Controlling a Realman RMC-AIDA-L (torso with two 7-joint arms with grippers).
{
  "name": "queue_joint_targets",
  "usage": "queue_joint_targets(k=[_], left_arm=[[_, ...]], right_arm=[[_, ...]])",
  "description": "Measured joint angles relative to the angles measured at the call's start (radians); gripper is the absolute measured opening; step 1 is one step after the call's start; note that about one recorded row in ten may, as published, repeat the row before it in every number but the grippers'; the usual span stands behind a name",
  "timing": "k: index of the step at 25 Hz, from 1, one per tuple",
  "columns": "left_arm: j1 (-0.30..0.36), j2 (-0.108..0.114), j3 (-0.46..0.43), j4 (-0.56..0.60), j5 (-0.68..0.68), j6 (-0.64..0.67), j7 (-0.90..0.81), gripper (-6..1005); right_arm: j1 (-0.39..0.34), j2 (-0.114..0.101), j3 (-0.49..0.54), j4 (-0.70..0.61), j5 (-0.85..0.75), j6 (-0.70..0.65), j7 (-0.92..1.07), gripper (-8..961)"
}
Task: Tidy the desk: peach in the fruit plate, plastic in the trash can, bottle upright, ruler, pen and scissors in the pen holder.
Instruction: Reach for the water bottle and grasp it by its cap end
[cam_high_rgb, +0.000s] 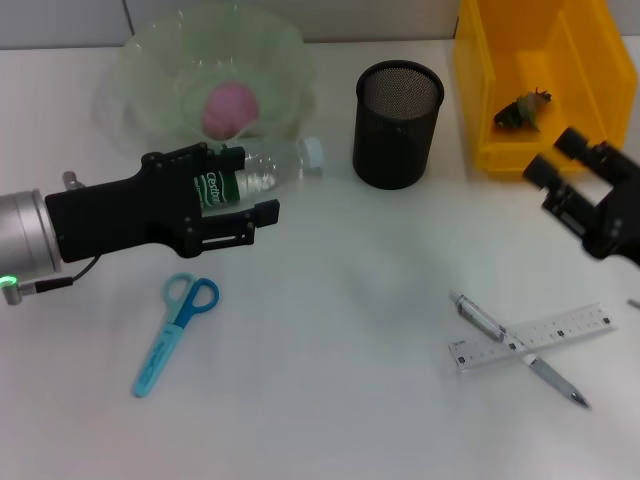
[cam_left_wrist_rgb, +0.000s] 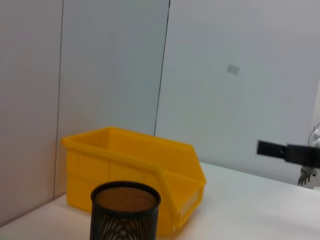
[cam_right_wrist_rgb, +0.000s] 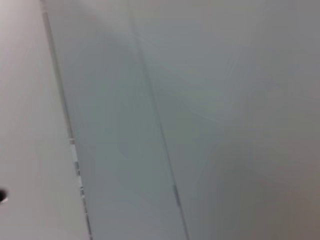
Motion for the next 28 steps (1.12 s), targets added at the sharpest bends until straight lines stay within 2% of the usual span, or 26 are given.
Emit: queue_joint_targets(k=[9, 12, 13, 14, 16, 17, 18, 21, 24, 28], left_arm=[[-0.085, -0.001, 0.018, 0.122, 0.035, -0.051, -0.125, 813], [-0.154, -0.001, 0.038, 0.146, 0.106, -0.109, -0.194, 812], [-0.200, -0.001, 0.053, 0.147, 0.167, -0.140, -0.226, 812], [-0.200, -0.001, 0.053, 0.147, 0.167, -0.140, -0.226, 812], [-0.267, -0.004, 0.107, 0.146, 0.257, -0.195, -0.294, 812], [-0.267, -0.004, 0.107, 0.146, 0.257, -0.195, -0.294, 812], [-0.296, -0.005, 0.153, 0.146, 0.299, -0.237, -0.344, 812], [-0.320, -0.006, 0.200, 0.147, 0.337, -0.280, -0.390, 812], [-0.358, -0.008, 0.312, 0.139, 0.422, -0.413, -0.499, 812], [-0.364, -0.009, 0.336, 0.136, 0.448, -0.443, -0.529, 812]], right_arm=[[0.021, 0.000, 0.001, 0.116, -0.011, 0.038, -0.027, 574], [0.016, 0.002, 0.002, 0.130, -0.011, 0.055, -0.027, 574], [0.019, 0.002, 0.003, 0.146, -0.011, 0.058, -0.027, 574], [0.019, 0.002, 0.003, 0.146, -0.011, 0.058, -0.027, 574], [0.022, 0.002, 0.003, 0.165, -0.011, 0.059, -0.027, 574], [0.022, 0.002, 0.003, 0.165, -0.011, 0.059, -0.027, 574], [0.023, 0.003, 0.002, 0.174, -0.011, 0.062, -0.028, 574], [0.023, 0.004, 0.001, 0.186, -0.011, 0.065, -0.028, 574], [0.024, 0.005, 0.001, 0.203, -0.010, 0.065, -0.028, 575], [0.024, 0.005, 0.001, 0.215, -0.009, 0.065, -0.028, 575]])
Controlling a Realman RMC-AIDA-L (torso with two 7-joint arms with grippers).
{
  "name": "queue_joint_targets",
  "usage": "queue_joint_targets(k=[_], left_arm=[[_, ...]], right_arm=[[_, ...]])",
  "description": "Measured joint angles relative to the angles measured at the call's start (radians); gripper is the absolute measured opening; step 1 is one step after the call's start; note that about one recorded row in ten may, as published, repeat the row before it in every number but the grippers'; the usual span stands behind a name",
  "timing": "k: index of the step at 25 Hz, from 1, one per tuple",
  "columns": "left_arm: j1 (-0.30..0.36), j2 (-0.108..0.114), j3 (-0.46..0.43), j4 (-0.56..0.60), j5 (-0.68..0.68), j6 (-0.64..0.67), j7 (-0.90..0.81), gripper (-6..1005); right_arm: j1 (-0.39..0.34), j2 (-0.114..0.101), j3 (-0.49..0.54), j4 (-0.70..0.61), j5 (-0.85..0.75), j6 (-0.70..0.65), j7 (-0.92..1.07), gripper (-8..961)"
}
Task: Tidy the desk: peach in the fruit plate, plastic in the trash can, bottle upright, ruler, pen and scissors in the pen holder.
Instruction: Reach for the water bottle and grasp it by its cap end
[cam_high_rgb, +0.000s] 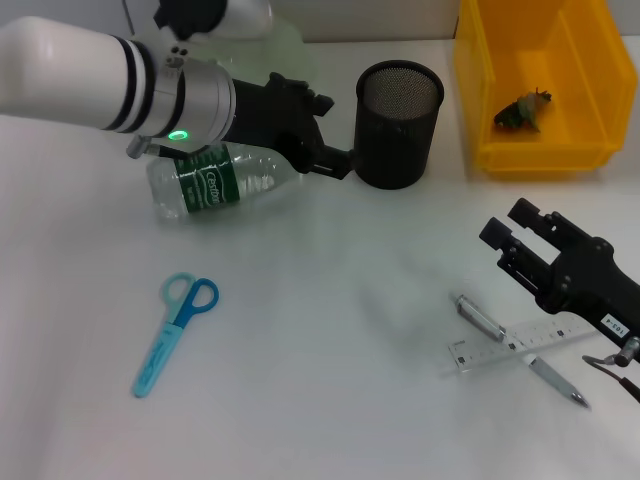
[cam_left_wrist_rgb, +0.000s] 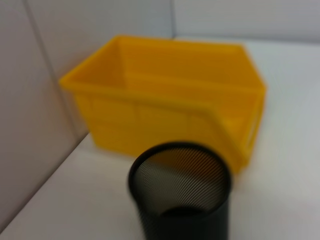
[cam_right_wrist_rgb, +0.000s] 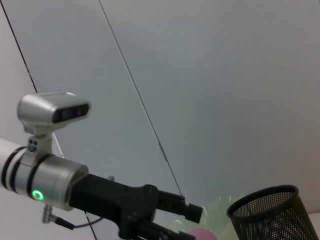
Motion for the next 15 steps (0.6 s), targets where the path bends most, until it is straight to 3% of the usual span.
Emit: queue_joint_targets(k=[5, 15], left_arm=[[-0.019, -0.003, 0.100, -0.022, 0.134, -0.113, -0.137, 812], [-0.023, -0.005, 0.133, -0.040, 0.172, -0.161, -0.184, 813]], right_arm=[[0.002, 0.000, 0.003, 0.006, 0.000, 0.000, 0.000, 575], [0.025, 0.000, 0.002, 0.010, 0.001, 0.000, 0.001, 575]])
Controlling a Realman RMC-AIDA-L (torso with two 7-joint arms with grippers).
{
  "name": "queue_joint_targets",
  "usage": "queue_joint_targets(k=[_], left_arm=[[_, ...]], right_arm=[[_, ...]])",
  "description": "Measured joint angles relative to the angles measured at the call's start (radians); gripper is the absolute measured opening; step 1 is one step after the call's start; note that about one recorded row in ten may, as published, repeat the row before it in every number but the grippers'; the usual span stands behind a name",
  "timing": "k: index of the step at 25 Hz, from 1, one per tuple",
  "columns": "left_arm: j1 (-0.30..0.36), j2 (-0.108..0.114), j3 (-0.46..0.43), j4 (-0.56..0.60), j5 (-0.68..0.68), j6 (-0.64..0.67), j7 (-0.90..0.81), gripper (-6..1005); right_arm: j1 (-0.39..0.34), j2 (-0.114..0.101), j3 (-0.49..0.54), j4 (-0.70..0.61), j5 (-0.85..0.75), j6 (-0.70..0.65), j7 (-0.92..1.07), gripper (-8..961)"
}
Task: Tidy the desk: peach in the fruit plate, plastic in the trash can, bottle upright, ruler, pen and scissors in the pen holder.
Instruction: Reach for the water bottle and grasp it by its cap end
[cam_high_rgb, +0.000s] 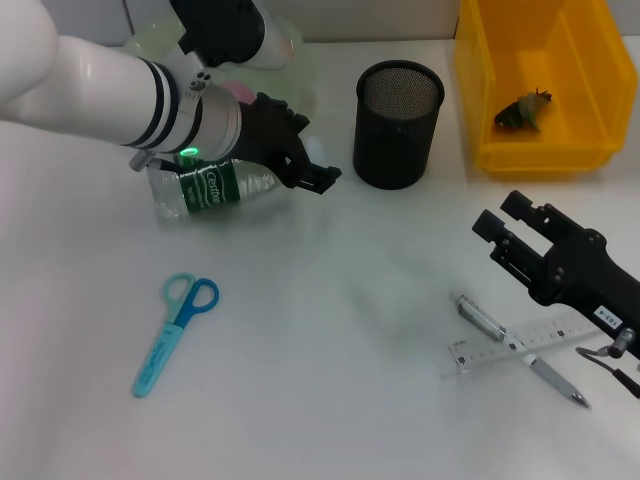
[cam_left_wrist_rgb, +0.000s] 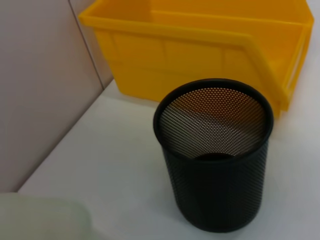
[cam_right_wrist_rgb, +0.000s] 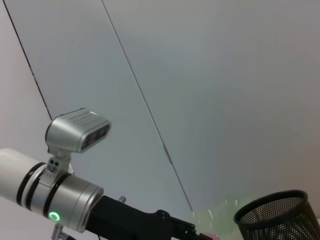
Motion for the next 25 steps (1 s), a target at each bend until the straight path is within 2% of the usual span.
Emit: queue_joint_targets(k=[21, 25], left_arm=[[-0.027, 0.000, 0.085, -0.069, 0.007, -0.115, -0.001, 812], [-0.047, 0.000, 0.093, -0.125, 0.011, -0.142, 0.000, 812]], right_arm=[[0.027, 0.003, 0.007, 0.053, 0.001, 0.001, 0.002, 574], [0.027, 0.003, 0.007, 0.062, 0.003, 0.001, 0.002, 574]])
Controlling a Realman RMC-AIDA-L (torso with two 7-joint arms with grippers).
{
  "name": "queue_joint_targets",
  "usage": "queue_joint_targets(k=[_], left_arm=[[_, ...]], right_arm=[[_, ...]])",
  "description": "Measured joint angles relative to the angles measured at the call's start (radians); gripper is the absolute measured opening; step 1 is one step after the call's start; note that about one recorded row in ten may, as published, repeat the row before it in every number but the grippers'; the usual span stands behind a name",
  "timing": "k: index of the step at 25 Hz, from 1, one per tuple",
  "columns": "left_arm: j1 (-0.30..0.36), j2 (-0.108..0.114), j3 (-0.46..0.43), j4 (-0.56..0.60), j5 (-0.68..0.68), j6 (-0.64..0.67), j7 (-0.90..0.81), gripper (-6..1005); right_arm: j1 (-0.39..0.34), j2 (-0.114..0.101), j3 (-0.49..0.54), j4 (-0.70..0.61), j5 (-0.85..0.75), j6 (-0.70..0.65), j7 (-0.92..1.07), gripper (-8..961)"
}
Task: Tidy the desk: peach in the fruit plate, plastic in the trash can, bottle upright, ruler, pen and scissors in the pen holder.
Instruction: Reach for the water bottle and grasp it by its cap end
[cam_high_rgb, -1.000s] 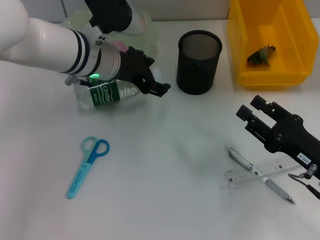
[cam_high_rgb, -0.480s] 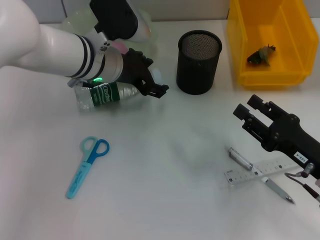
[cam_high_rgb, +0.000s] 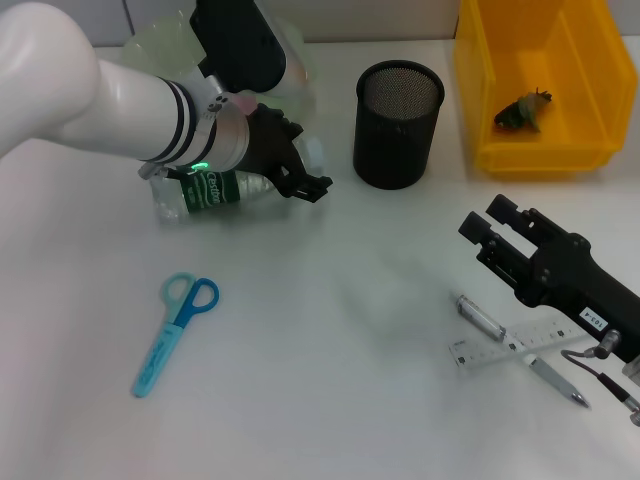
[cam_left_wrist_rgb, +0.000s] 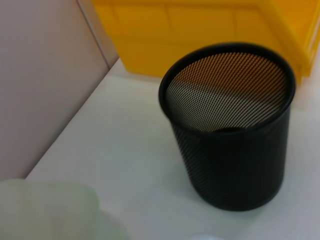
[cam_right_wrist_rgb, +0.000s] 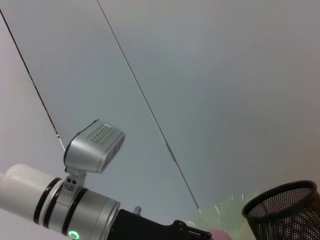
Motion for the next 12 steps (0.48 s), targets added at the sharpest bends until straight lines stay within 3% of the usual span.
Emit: queue_joint_targets(k=[12], left_arm=[[-0.001, 0.000, 0.000, -0.013, 0.003, -0.021, 0.009, 813]], right_arm=[[0.012, 0.000, 0.000, 0.001, 0.000, 0.000, 0.005, 574]])
